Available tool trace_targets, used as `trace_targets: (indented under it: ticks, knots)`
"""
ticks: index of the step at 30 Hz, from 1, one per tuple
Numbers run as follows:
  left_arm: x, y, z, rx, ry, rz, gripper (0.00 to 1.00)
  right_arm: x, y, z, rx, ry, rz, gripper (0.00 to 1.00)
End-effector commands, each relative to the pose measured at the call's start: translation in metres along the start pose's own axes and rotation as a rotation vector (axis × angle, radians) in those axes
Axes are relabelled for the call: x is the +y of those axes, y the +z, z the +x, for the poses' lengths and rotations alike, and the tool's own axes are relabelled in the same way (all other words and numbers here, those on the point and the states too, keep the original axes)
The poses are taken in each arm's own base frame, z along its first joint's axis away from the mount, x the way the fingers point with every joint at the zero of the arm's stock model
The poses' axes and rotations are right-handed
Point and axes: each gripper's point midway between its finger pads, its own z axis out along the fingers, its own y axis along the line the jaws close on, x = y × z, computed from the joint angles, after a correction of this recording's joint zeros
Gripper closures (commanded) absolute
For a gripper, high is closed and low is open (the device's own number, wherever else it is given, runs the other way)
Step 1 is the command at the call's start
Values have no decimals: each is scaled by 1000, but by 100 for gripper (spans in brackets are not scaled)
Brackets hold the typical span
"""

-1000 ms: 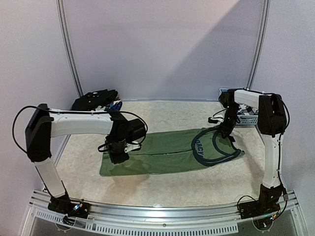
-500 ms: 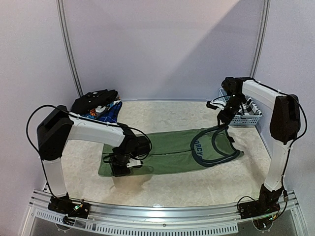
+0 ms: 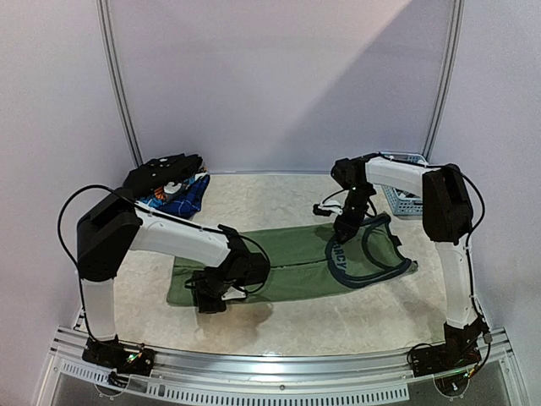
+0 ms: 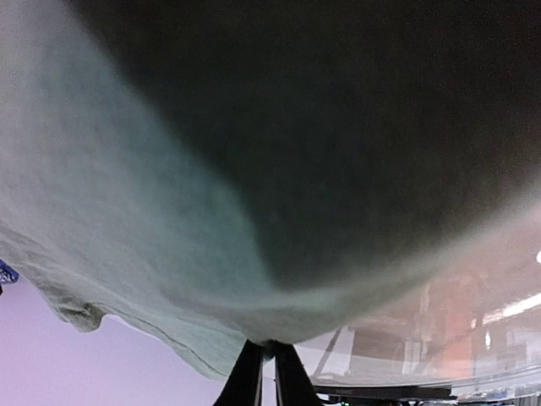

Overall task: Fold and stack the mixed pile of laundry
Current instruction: Rotate the rectangle-folded tank top at the center of the board.

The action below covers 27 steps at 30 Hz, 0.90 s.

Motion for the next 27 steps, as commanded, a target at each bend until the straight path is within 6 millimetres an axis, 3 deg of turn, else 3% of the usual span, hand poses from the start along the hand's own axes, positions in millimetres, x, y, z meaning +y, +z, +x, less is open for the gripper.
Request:
trace_targets:
  ticks: [1,7,21,24,27]
  knots:
    - [-28,19,-3,57,-45,93,92,-13,18,8,68,31,35,59]
    - [-39,21,-2,57,-59,122,92,-25,42,3,112,8,51,60]
    - [-45,8,-10,23,-209,164,91,-65,75,-54,93,-225,228,60]
    - [-49,2,-14,13,-215,173,91,-70,75,-59,86,-275,254,60]
    - [-52,-5,-15,1,-210,176,91,-65,61,-55,91,-269,238,59]
